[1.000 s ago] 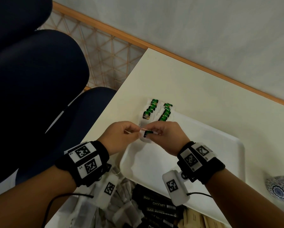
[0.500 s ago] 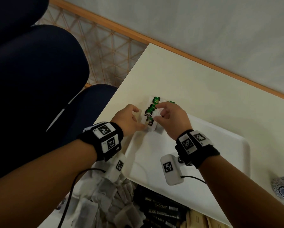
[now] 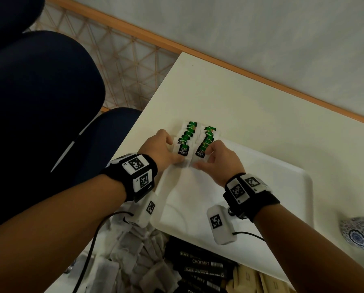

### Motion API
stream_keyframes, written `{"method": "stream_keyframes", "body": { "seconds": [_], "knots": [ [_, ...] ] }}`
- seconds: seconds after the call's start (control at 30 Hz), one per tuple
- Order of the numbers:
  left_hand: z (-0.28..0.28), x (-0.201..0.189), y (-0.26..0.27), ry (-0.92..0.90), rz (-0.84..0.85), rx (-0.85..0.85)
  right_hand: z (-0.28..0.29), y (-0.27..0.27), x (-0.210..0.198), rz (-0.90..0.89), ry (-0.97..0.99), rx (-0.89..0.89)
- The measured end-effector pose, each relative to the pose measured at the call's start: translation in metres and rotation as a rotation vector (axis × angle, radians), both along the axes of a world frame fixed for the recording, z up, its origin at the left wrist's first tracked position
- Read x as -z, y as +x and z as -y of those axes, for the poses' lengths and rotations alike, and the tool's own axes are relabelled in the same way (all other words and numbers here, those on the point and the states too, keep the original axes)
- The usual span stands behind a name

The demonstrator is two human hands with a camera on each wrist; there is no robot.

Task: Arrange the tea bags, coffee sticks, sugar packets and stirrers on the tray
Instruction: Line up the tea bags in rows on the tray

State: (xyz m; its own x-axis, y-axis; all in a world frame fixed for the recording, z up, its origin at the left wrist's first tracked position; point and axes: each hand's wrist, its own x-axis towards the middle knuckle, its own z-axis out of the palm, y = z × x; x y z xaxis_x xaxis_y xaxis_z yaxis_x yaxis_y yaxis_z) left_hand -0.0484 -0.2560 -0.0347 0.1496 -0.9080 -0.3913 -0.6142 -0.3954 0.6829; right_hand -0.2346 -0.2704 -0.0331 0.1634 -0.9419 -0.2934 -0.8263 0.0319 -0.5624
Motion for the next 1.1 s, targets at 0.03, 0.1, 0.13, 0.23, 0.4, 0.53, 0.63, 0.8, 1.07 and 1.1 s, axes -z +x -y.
{"method": "stream_keyframes", "body": {
  "seconds": [0.03, 0.1, 0.13, 0.23, 0.4, 0.53, 0.63, 0.8, 1.07, 1.1],
  "knots": [
    [0.0, 0.001, 0.0, -0.005, 0.0, -0.003, 0.0, 0.0, 0.0, 0.005, 0.006, 0.004],
    [0.002, 0.002, -0.001, -0.017, -0.008, -0.015, 0.0, 0.0, 0.001, 0.024, 0.011, 0.016],
    [0.002, 0.003, -0.001, -0.017, -0.018, -0.022, 0.0, 0.0, 0.001, 0.035, 0.012, 0.026],
    [0.002, 0.001, 0.002, 0.029, -0.036, -0.005, -0.001, -0.002, 0.001, 0.056, 0.016, 0.074],
    [-0.002, 0.003, 0.005, 0.068, 0.027, 0.125, -0.004, -0.009, 0.008, 0.049, 0.065, 0.165],
    [-0.001, 0.004, 0.002, 0.041, 0.011, 0.121, -0.001, -0.013, 0.013, 0.038, 0.076, 0.17],
    [0.001, 0.001, 0.001, 0.012, 0.016, 0.149, 0.001, -0.013, 0.011, 0.023, 0.088, 0.088],
    [0.002, 0.001, -0.001, -0.051, 0.079, 0.226, 0.004, -0.012, 0.006, -0.025, 0.071, -0.052],
    [0.0, -0.001, -0.002, -0.068, 0.107, 0.257, 0.004, -0.013, 0.009, -0.062, 0.093, -0.066],
    [-0.002, -0.003, 0.0, -0.065, 0.091, 0.25, 0.002, -0.014, 0.007, -0.051, 0.107, -0.044]
  ]
}}
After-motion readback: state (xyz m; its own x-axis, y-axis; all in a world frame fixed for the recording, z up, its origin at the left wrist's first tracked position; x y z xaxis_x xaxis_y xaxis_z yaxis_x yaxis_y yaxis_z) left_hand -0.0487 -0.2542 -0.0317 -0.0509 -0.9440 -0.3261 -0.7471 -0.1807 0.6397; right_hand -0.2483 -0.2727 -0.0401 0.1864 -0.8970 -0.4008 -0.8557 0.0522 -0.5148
